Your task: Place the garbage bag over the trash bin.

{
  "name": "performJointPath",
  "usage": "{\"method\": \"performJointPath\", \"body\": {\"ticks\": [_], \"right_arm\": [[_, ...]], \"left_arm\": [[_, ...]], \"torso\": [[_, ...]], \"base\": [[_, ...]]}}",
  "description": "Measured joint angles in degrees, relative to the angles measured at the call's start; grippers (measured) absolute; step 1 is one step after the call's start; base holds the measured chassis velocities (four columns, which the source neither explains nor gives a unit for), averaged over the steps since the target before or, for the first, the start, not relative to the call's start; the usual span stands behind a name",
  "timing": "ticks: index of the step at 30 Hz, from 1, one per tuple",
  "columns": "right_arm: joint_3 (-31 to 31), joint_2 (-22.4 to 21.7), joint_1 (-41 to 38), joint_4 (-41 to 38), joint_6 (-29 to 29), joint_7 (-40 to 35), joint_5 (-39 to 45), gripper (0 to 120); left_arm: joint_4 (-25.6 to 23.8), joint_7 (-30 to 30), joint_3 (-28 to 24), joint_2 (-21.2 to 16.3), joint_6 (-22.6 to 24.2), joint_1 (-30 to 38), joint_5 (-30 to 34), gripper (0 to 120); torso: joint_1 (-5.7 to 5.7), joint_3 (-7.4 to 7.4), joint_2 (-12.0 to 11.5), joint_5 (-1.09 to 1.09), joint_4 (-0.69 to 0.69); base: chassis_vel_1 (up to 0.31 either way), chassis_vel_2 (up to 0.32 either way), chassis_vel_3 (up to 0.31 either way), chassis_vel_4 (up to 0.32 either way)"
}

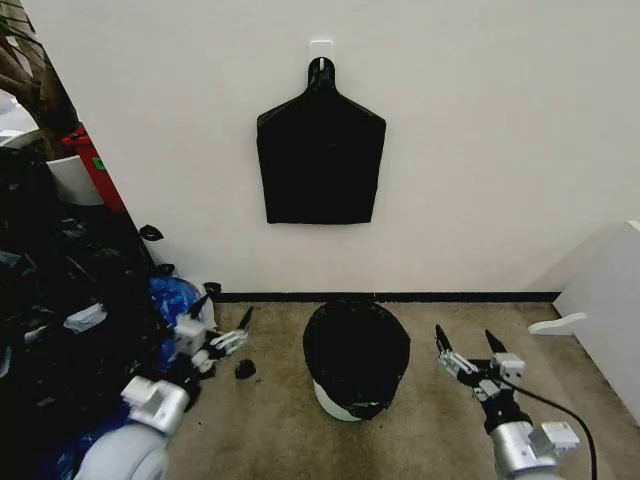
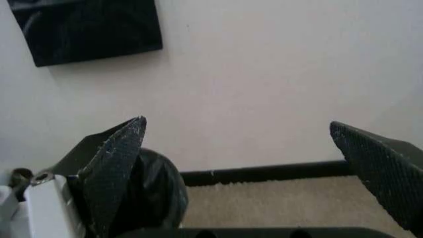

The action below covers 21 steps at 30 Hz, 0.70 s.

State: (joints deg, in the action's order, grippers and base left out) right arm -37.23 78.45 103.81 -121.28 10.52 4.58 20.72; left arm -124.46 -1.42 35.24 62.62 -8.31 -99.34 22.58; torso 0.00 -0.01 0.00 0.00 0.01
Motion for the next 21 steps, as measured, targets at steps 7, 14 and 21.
{"method": "performJointPath", "body": {"ticks": [7, 14, 21], "right_arm": [[-0.46, 3.93, 3.28, 1.15, 4.67, 1.01, -2.71, 100], [0.57, 3.96, 4.48, 1.43, 6.65, 0.91, -2.7, 100], [0.84, 3.67, 5.06, 1.65, 7.57, 0.89, -1.66, 100]], "left_arm": [[-1.3, -3.63, 4.92, 8.63, -5.13, -7.15, -5.21, 100], [-1.8, -4.43, 4.58, 11.4, -7.5, -9.88, -6.68, 100], [-3.28, -4.38, 3.99, 12.58, -7.23, -10.78, -6.69, 100]], "torso": [[0.0, 0.0, 0.0, 0.0, 0.0], [0.0, 0.01, 0.0, 0.01, -0.01], [0.0, 0.01, 0.0, 0.01, -0.01]], "base": [[0.0, 0.0, 0.0, 0.0], [0.0, 0.0, 0.0, 0.0], [0.0, 0.0, 0.0, 0.0]]}}
